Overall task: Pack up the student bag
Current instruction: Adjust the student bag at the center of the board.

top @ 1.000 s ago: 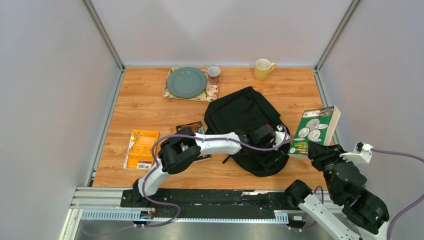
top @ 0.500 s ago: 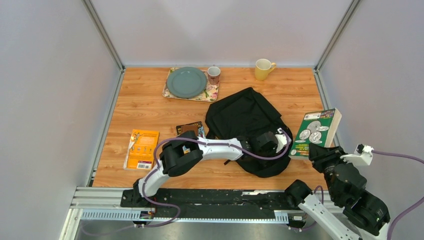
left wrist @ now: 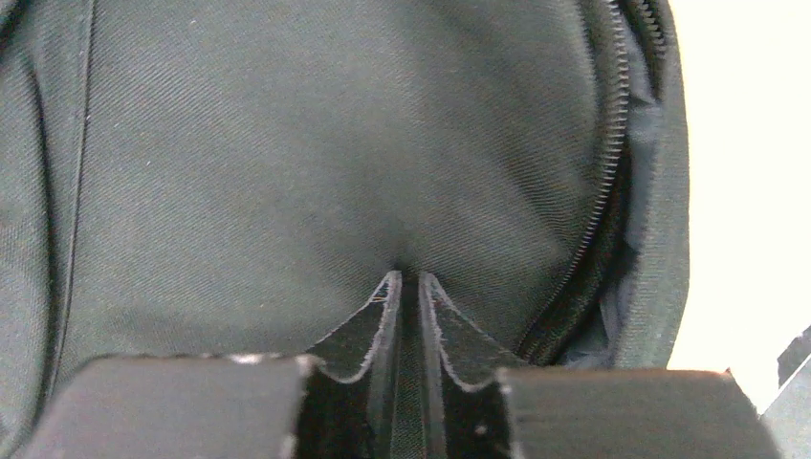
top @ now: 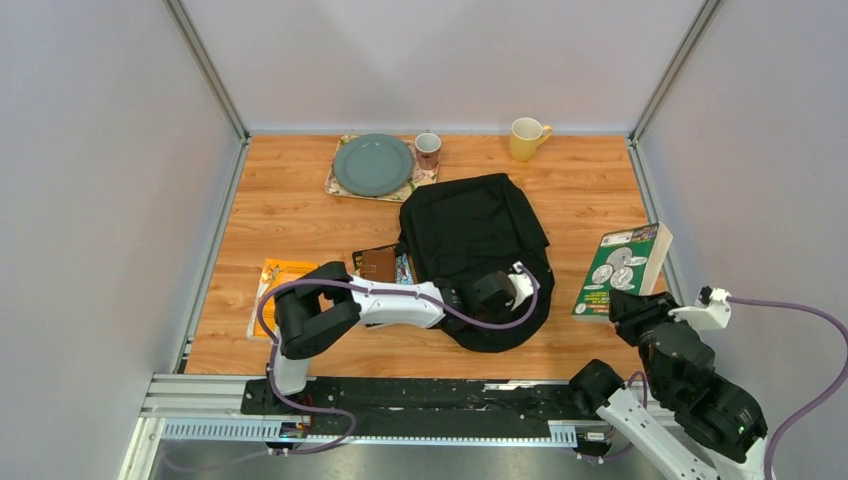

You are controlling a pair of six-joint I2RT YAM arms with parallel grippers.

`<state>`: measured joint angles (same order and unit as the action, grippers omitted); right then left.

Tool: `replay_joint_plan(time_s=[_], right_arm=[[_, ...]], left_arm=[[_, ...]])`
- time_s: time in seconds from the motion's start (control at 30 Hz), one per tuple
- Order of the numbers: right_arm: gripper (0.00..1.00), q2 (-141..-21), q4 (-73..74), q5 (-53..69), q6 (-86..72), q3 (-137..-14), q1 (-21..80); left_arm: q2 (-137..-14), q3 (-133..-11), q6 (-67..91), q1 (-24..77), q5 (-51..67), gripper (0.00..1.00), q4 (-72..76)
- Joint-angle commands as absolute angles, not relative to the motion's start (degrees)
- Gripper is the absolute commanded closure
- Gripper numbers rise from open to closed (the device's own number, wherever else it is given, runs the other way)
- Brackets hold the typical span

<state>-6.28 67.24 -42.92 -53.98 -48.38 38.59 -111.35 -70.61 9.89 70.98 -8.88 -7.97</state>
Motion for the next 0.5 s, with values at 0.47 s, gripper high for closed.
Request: replay_joint_plan(time_s=[0.47], right_arm=[[1.00, -4.5, 65.0, -45.6, -56.0, -50.0, 38.8]], left_arm=[[-115.7, -85.7, 25.2, 65.1, 9.7, 0.46, -13.0]])
